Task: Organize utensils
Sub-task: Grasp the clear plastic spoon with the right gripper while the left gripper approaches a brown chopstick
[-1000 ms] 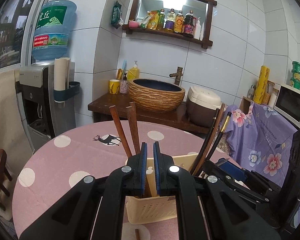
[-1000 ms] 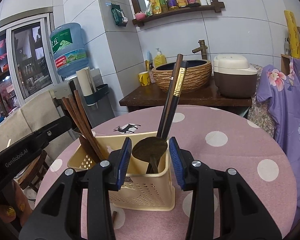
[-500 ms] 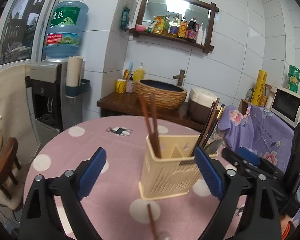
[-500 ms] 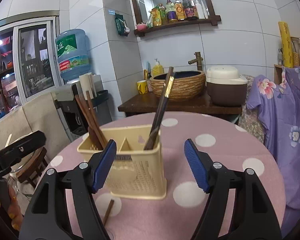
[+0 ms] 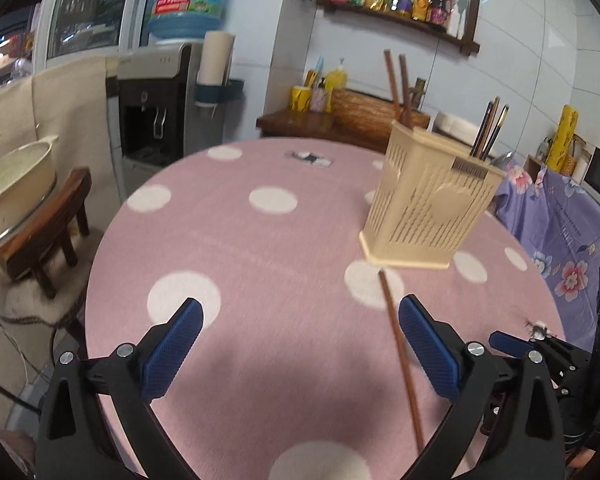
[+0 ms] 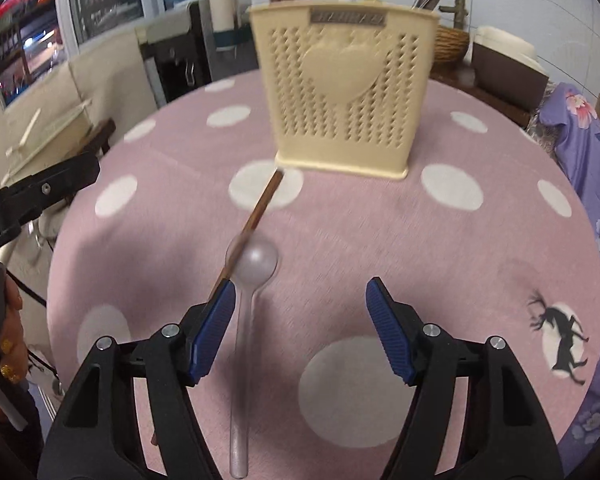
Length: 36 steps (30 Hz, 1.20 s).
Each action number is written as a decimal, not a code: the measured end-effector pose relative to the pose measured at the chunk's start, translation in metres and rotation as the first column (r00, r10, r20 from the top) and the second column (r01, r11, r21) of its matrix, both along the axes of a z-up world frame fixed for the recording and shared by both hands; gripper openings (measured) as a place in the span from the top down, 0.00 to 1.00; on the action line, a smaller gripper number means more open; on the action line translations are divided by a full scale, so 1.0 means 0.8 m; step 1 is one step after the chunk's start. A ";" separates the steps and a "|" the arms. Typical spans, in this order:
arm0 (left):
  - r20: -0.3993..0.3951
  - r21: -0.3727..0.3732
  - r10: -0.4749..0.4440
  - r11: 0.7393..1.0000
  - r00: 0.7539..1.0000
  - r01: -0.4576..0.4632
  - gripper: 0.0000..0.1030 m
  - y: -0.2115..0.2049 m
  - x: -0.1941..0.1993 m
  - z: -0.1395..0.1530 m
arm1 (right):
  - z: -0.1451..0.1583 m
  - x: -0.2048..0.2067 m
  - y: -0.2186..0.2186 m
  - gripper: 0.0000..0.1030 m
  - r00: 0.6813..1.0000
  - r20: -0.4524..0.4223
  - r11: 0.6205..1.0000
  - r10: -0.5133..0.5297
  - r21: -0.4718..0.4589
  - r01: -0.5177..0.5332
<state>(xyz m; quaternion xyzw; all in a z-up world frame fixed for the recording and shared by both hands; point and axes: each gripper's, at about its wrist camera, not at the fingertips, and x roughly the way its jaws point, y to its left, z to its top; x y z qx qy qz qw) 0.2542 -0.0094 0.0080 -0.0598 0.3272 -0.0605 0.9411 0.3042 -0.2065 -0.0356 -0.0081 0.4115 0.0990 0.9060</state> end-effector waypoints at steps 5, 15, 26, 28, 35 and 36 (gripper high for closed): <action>-0.033 0.005 0.014 1.000 0.999 -0.014 0.05 0.013 -0.004 -0.011 | -0.020 0.003 0.017 0.36 0.998 -0.058 0.999 0.010 -0.031 -0.012; -0.016 -0.012 0.025 1.000 1.000 -0.025 0.05 0.021 -0.010 -0.009 | -0.023 0.027 0.039 0.42 0.998 -0.059 0.998 -0.004 -0.067 0.000; -0.027 -0.010 0.032 0.999 0.999 -0.033 0.07 0.019 -0.009 -0.011 | -0.020 0.042 0.051 0.64 0.999 -0.041 0.998 0.009 -0.060 -0.011; -0.032 -0.012 0.023 1.000 0.999 -0.024 0.07 0.016 -0.008 -0.012 | -0.020 0.042 0.050 0.64 0.999 -0.039 0.999 0.009 -0.052 -0.011; -0.058 -0.010 -0.028 1.000 0.998 0.028 0.16 -0.003 -0.003 -0.016 | -0.016 0.032 0.032 0.64 0.999 -0.030 1.000 -0.016 0.012 0.016; -0.061 -0.011 -0.032 0.999 0.998 0.032 0.18 -0.005 -0.001 -0.017 | -0.013 0.029 0.027 0.64 1.000 -0.022 0.999 -0.023 0.022 0.023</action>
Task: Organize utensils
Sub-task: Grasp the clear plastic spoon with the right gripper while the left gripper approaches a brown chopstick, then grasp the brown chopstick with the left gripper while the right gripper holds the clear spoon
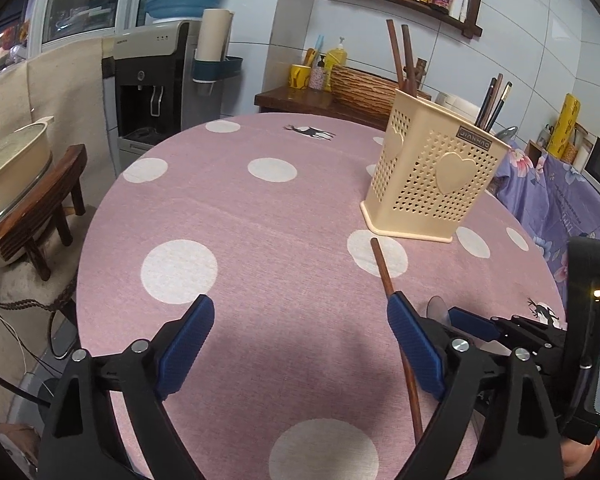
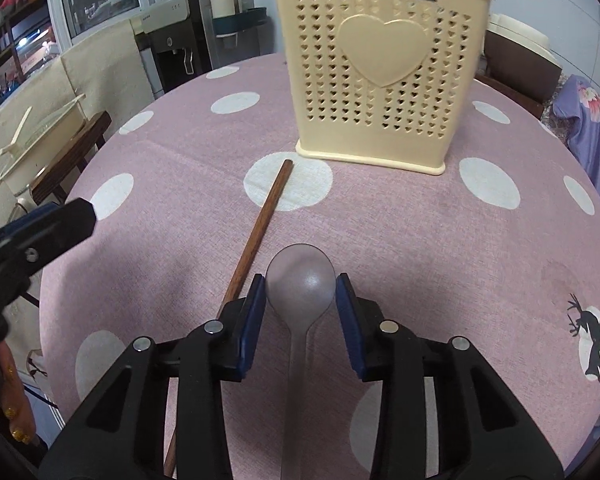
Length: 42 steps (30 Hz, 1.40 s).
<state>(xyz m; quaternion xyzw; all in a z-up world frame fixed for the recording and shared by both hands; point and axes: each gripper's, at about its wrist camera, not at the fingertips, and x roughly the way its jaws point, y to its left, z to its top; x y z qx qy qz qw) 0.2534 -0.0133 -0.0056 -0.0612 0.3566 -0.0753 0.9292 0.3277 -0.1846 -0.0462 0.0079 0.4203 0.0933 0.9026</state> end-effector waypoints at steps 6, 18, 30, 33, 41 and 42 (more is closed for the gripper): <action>-0.049 -0.039 -0.072 0.997 0.996 0.070 0.33 -0.020 0.017 -0.006 | 0.026 -0.020 -0.033 0.64 0.996 0.060 0.997 -0.060 0.057 0.057; -0.129 0.015 -0.218 0.975 0.967 0.222 0.59 -0.098 0.077 -0.018 | 0.091 -0.066 -0.096 0.64 0.961 0.194 0.975 -0.197 0.139 0.171; -0.181 0.047 -0.165 0.983 0.969 0.177 0.87 -0.118 0.109 -0.044 | 0.092 -0.078 -0.103 0.64 0.956 0.197 0.969 -0.217 0.162 0.186; -0.187 0.051 -0.151 0.985 0.971 0.163 0.93 -0.118 0.114 -0.048 | 0.091 -0.078 -0.104 0.64 0.956 0.196 0.969 -0.217 0.163 0.187; -0.170 0.070 -0.149 0.984 0.974 0.163 0.93 -0.124 0.111 -0.051 | 0.088 -0.077 -0.103 0.64 0.957 0.187 0.967 -0.223 0.163 0.194; -0.170 0.069 -0.149 0.984 0.974 0.163 0.93 -0.124 0.111 -0.051 | 0.087 -0.078 -0.103 0.64 0.957 0.186 0.968 -0.223 0.162 0.194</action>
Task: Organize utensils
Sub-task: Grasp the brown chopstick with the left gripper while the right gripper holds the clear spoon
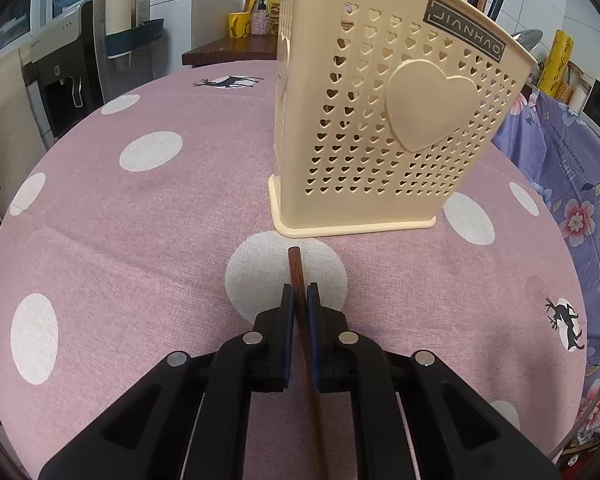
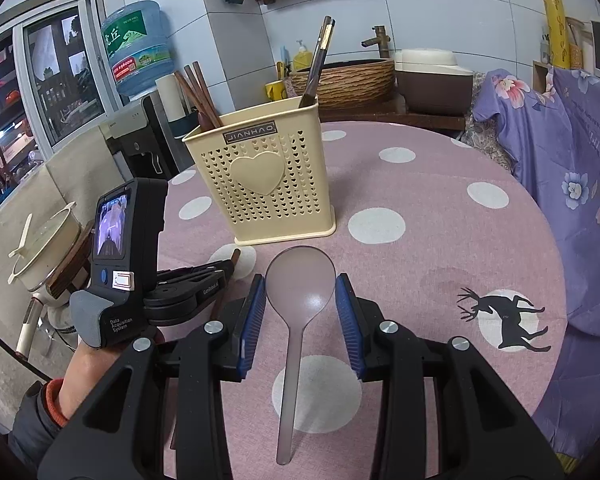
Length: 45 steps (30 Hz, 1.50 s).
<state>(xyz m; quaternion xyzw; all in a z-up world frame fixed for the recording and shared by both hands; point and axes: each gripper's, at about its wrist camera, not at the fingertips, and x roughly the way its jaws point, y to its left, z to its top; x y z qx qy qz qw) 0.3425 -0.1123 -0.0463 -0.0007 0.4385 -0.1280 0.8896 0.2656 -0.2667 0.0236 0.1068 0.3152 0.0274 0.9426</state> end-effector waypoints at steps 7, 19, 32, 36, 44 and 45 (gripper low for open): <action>0.016 -0.039 0.007 0.999 1.000 -0.006 0.99 0.006 -0.005 0.008 | 0.000 0.000 -0.001 0.64 1.000 0.000 1.000 -0.003 0.006 0.003; 0.086 -0.154 -0.013 0.988 0.996 0.026 0.99 0.027 -0.027 0.062 | 0.002 0.000 -0.005 0.64 1.000 0.005 1.000 0.000 0.029 -0.001; 0.045 0.013 0.002 1.000 0.999 -0.002 0.69 -0.006 -0.015 0.005 | -0.003 -0.004 -0.013 0.64 1.000 -0.005 0.999 -0.014 0.032 0.014; 0.040 0.044 -0.011 0.999 0.999 0.010 0.75 -0.012 -0.015 -0.002 | -0.003 -0.002 -0.013 0.64 1.000 -0.005 0.999 -0.010 0.033 0.010; 0.044 0.132 -0.025 0.991 0.999 0.019 0.76 -0.027 -0.010 -0.005 | -0.004 0.000 -0.013 0.64 1.000 -0.014 0.999 -0.013 0.038 0.013; 0.045 0.137 -0.025 0.990 0.999 0.019 0.76 -0.027 -0.010 -0.005 | -0.004 0.000 -0.013 0.64 1.000 -0.015 0.999 -0.013 0.039 0.013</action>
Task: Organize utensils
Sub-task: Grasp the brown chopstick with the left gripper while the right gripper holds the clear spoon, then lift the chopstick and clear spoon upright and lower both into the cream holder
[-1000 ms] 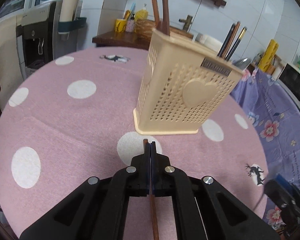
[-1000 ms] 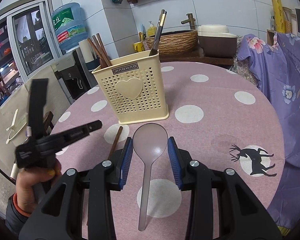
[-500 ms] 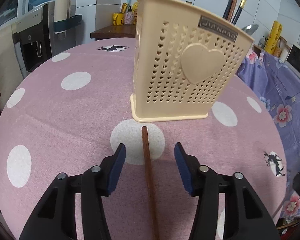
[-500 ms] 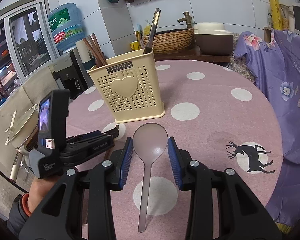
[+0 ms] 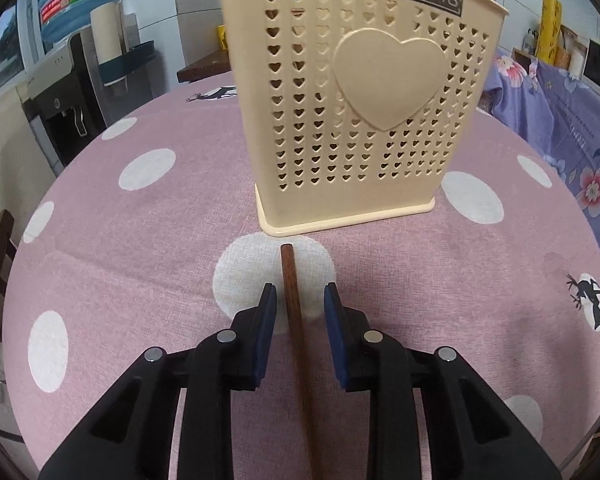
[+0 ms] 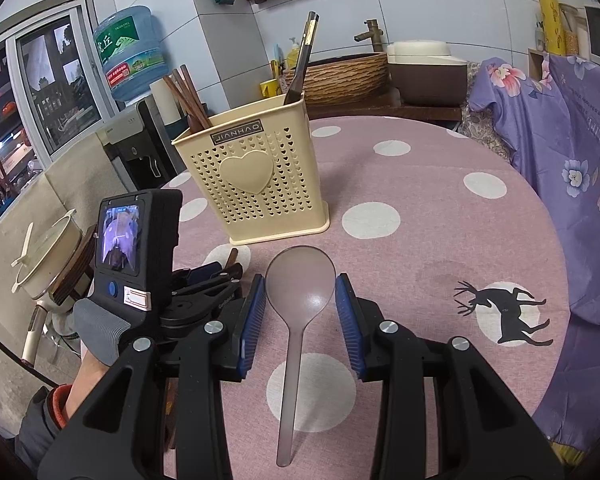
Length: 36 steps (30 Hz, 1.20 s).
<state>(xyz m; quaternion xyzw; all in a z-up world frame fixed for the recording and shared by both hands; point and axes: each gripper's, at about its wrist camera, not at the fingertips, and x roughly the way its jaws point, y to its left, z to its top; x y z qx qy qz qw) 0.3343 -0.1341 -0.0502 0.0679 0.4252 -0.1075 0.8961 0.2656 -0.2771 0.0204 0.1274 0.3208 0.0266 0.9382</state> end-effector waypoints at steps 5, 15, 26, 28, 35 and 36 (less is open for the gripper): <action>0.004 0.015 0.003 1.000 1.000 -0.003 0.90 0.000 0.002 0.000 | 0.001 0.000 0.000 0.64 1.000 -0.001 1.000 0.000 0.001 0.000; 0.002 -0.068 0.000 0.998 1.000 0.001 0.92 0.014 0.000 0.016 | 0.004 -0.001 0.003 0.64 1.000 0.008 1.000 0.005 -0.010 -0.005; 0.179 -0.276 -0.015 0.959 0.984 0.064 0.92 0.053 -0.061 0.118 | 0.017 -0.003 0.003 0.64 0.999 0.041 0.999 0.032 -0.002 -0.032; 0.207 -0.300 -0.010 0.951 0.978 0.073 0.92 0.062 -0.072 0.133 | 0.019 -0.004 0.004 0.64 0.999 0.044 0.999 0.032 0.000 -0.032; 0.302 -0.348 0.018 0.933 0.953 0.093 0.92 0.088 -0.101 0.171 | 0.028 -0.006 0.006 0.65 0.996 0.063 0.998 0.056 -0.003 -0.056; 0.308 -0.347 0.017 0.933 0.951 0.096 0.92 0.089 -0.102 0.174 | 0.029 -0.005 0.007 0.65 0.996 0.065 0.998 0.060 -0.006 -0.060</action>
